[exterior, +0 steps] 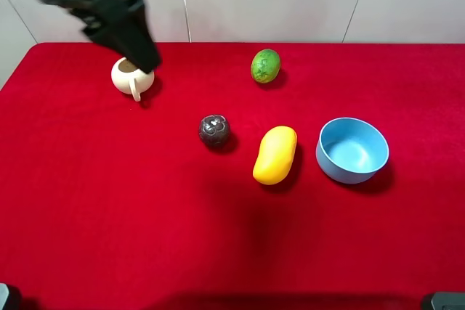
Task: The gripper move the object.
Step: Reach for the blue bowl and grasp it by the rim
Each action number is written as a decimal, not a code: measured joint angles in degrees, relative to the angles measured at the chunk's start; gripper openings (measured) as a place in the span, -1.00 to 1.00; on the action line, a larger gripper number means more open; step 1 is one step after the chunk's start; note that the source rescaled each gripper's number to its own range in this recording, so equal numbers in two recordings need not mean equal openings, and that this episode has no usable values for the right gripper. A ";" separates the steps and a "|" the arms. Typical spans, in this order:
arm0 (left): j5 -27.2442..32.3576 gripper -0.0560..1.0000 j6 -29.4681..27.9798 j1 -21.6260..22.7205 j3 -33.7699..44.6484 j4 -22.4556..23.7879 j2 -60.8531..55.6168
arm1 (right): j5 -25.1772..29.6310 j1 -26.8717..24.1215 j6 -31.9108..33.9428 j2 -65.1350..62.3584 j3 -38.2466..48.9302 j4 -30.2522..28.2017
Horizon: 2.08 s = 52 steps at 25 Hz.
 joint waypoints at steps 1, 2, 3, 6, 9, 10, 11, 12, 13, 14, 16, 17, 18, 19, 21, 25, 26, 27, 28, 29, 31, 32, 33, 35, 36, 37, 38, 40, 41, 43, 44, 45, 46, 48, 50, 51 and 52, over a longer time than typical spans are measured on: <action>0.68 0.97 0.00 -1.13 -1.59 0.30 1.91 | 0.00 0.00 0.00 0.00 0.00 0.00; 1.44 0.97 0.00 -2.00 -3.51 0.44 3.48 | 0.00 0.00 0.00 0.00 0.00 0.00; 2.27 0.97 0.00 -3.04 -5.46 0.63 5.32 | 0.00 0.00 0.00 0.00 0.00 0.00; 4.44 0.97 0.00 -5.74 -10.73 1.08 10.22 | 0.00 0.00 0.00 0.00 0.00 0.00; 4.77 0.97 0.00 -8.23 -15.52 1.45 14.85 | 0.00 0.00 0.00 0.00 0.00 0.00; 4.78 0.97 0.00 -9.15 -17.01 1.78 16.02 | 0.00 0.00 0.00 0.00 0.00 0.00; 4.78 0.97 -0.05 -10.02 -18.38 2.08 17.33 | 0.00 0.00 0.00 0.00 0.00 0.00; 4.78 0.97 -0.05 -10.87 -19.47 2.40 18.58 | 0.00 0.00 0.00 0.00 0.00 0.00; 4.78 0.97 -0.05 -11.54 -20.74 2.46 19.57 | 0.00 0.00 0.00 0.00 0.00 0.00; 4.78 0.97 -0.05 -12.29 -21.89 2.51 20.69 | 0.00 0.00 0.00 0.00 0.00 0.00; 4.78 0.97 0.00 -13.71 -23.76 2.51 22.70 | 0.00 0.00 0.00 0.00 0.00 0.00; 4.78 0.97 0.00 -14.24 -24.74 2.53 23.51 | 0.00 0.00 0.00 0.00 0.00 0.00; 4.78 0.97 0.00 -14.86 -25.67 2.58 24.48 | 0.00 0.00 0.00 0.00 0.00 0.00; 4.78 0.97 0.04 -15.47 -26.43 2.68 25.36 | 0.00 0.00 0.00 0.00 0.00 0.00; 4.78 0.97 0.16 -16.67 -28.21 3.16 26.89 | 0.00 0.00 0.00 0.00 0.00 0.00; 4.83 0.97 0.53 -19.04 -31.33 3.46 29.95 | 0.00 0.00 0.00 0.00 0.00 0.00; 4.83 0.97 0.76 -19.62 -31.90 3.46 30.65 | 0.00 0.00 0.00 0.00 0.00 0.00; 4.83 0.97 1.06 -20.07 -32.46 3.46 31.33 | 0.00 0.00 0.00 0.00 0.00 0.00; 4.83 0.97 1.40 -20.64 -33.00 3.52 31.82 | 0.00 0.00 0.00 0.00 0.00 0.00; 4.83 0.97 1.74 -21.19 -33.43 3.52 32.40 | 0.00 0.00 0.00 0.00 0.00 0.00; 4.63 0.97 1.98 -22.15 -34.16 3.52 33.48 | 0.00 0.00 0.00 0.00 0.00 0.00; 4.63 0.97 2.22 -22.65 -34.51 3.46 34.11 | 0.00 0.00 0.00 0.00 0.00 0.06; 4.63 0.97 2.39 -23.15 -34.85 3.46 34.79 | 0.00 0.00 0.00 0.00 0.00 0.11; 3.96 0.97 2.94 -23.99 -35.71 3.51 36.06 | 0.00 0.00 0.00 0.00 0.00 0.17; 3.51 0.97 3.36 -24.44 -36.29 3.51 36.76 | 0.00 0.00 0.00 0.00 0.00 0.17; 3.03 0.97 3.70 -24.86 -36.80 3.51 37.49 | 0.00 0.00 0.00 0.00 0.00 0.22; 2.40 0.97 4.12 -25.23 -37.49 3.51 38.12 | 0.00 0.00 0.00 0.00 0.00 0.22; 1.36 0.97 4.70 -26.14 -38.80 3.52 39.70 | 0.00 0.00 0.00 0.00 0.00 0.22; 0.72 0.97 5.13 -26.59 -39.43 3.52 40.47 | 0.00 0.00 0.00 0.00 0.00 0.22; -0.89 0.97 6.05 -27.44 -40.46 3.52 41.65 | 0.00 0.00 0.00 0.00 0.00 0.22; -1.49 0.97 6.50 -27.85 -40.82 3.52 42.35 | 0.00 0.00 0.00 0.00 0.00 0.22; -2.39 0.97 6.97 -28.22 -41.09 3.52 42.85 | 0.00 0.00 0.00 0.00 0.00 0.22; -3.20 0.96 7.43 -28.59 -41.29 3.40 43.41 | 0.00 0.00 0.00 0.00 0.00 0.22; -4.56 0.94 8.30 -29.14 -41.45 2.88 44.40 | 0.00 0.00 0.00 0.00 0.00 0.22; -5.73 0.93 9.47 -29.36 -41.65 2.47 45.14 | 0.00 0.00 0.00 0.00 0.00 0.22; -6.27 0.92 9.91 -29.58 -41.79 2.47 45.46 | 0.00 0.00 0.00 0.00 0.00 0.22; -7.09 0.92 10.32 -29.70 -41.92 2.47 45.84 | 0.00 0.00 0.00 0.00 0.00 0.22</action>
